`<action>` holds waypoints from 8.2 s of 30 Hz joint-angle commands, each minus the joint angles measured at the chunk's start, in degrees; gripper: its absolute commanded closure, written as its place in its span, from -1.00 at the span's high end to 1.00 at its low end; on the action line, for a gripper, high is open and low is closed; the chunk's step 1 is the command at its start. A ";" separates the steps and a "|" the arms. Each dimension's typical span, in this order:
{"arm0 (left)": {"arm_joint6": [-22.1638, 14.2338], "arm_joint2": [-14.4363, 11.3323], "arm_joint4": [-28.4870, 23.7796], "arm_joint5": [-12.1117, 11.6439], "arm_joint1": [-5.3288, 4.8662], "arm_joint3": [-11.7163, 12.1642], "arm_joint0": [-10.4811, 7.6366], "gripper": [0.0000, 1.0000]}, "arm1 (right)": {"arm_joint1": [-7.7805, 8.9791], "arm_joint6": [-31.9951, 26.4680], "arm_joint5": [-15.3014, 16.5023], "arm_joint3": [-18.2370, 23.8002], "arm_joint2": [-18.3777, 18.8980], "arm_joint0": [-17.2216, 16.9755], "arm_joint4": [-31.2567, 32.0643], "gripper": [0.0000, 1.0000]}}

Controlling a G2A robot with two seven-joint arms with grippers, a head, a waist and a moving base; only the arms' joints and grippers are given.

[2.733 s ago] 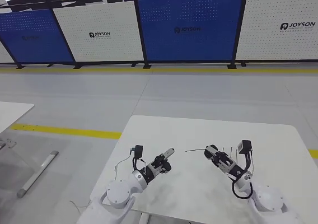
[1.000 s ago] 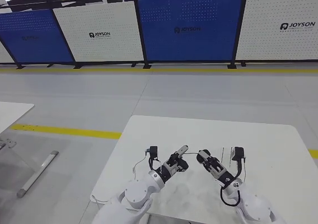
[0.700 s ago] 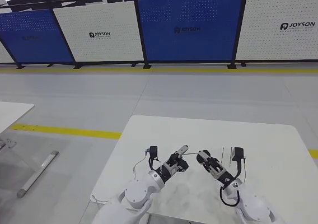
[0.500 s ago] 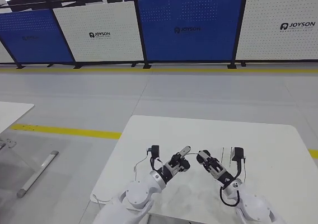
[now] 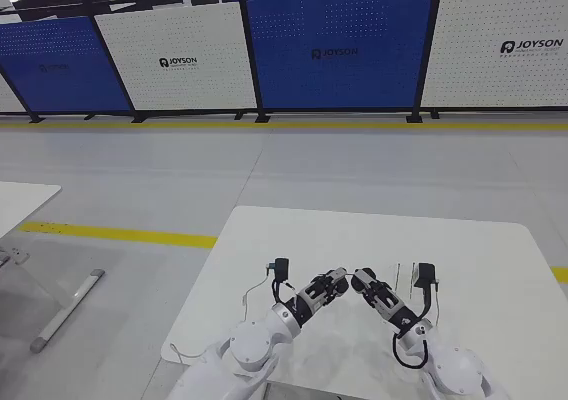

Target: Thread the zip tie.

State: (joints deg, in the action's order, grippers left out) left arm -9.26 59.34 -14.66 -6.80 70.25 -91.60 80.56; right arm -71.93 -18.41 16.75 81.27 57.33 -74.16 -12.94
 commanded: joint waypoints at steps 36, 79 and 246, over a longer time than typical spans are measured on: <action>-2.30 6.61 -0.06 -2.20 -1.11 -3.02 4.37 -1.00 | 1.21 1.94 2.73 6.18 9.43 -7.30 -1.01 1.00; -10.91 19.87 -1.88 -3.90 -3.79 -24.51 14.92 -1.00 | 1.45 2.20 2.73 7.61 11.46 -8.84 -1.93 1.00; -2.50 9.12 16.37 -5.67 -1.93 -4.60 7.67 -1.00 | 3.77 -8.53 -9.23 14.75 17.62 -3.89 27.09 1.00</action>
State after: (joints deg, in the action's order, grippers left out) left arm -11.76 68.45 1.72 -12.47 68.32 -96.20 88.23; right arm -68.15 -27.06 7.39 96.01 74.93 -77.97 14.23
